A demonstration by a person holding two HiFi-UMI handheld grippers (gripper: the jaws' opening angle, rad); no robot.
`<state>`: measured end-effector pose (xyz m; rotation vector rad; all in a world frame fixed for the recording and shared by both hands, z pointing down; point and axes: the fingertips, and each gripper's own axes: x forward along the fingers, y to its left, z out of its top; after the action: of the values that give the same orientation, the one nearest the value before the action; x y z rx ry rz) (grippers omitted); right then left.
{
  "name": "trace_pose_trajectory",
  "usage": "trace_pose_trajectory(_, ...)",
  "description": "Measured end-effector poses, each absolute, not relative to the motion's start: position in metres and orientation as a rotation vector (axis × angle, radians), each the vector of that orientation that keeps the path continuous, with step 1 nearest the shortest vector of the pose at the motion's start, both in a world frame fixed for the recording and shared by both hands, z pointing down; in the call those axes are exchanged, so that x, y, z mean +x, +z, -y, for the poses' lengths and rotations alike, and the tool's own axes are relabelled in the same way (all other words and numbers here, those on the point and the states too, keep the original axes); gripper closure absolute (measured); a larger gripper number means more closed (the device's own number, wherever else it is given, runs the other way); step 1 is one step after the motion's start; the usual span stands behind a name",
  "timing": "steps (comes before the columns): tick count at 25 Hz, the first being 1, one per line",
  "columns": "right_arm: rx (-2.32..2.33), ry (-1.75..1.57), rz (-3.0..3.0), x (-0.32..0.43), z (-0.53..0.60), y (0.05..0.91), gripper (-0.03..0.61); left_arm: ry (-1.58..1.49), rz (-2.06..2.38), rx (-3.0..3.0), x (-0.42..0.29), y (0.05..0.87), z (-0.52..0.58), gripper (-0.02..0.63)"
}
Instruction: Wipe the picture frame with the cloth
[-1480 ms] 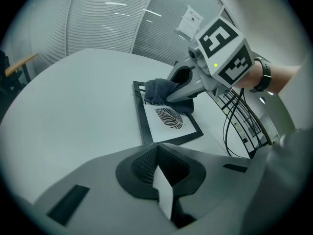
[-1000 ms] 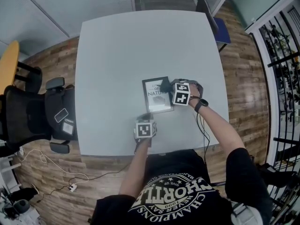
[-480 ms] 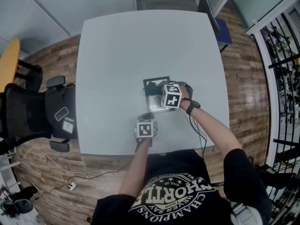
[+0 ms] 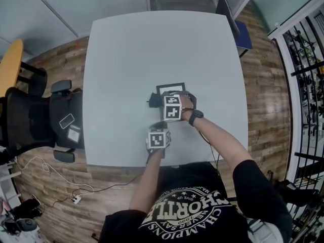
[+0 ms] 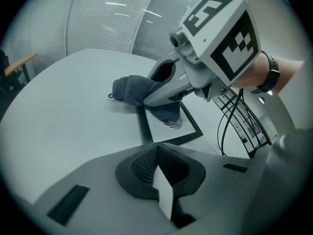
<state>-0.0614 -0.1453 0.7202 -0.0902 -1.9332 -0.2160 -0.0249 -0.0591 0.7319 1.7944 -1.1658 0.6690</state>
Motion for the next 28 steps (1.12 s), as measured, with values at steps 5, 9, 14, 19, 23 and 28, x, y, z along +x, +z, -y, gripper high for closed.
trace_pose_trajectory(5,-0.094,-0.272,1.868,-0.033,0.147,0.726,0.505,0.666,1.165,1.803,-0.024,0.733,0.059,0.618)
trace_pose_trajectory(9,-0.053,-0.219,1.858,-0.001,0.151,0.724,0.505,0.67,1.169,1.797,-0.026,0.728,0.059,0.617)
trace_pose_trajectory(14,0.016,-0.163,1.86,0.036,0.158,0.721,0.505,0.685,1.18,1.795,-0.027,0.725,0.058,0.618)
trace_pose_trajectory(19,0.056,-0.165,1.839,0.061,0.165,0.718,0.505,0.672,1.179,1.792,-0.026,0.725,0.059,0.618)
trace_pose_trajectory(23,0.088,-0.148,1.806,0.078,0.167,0.721,0.505,0.666,1.181,1.793,-0.027,0.725,0.058,0.618)
trace_pose_trajectory(28,0.106,-0.113,1.793,0.083,0.169,0.723,0.505,0.67,1.183,1.792,-0.028,0.725,0.059,0.618)
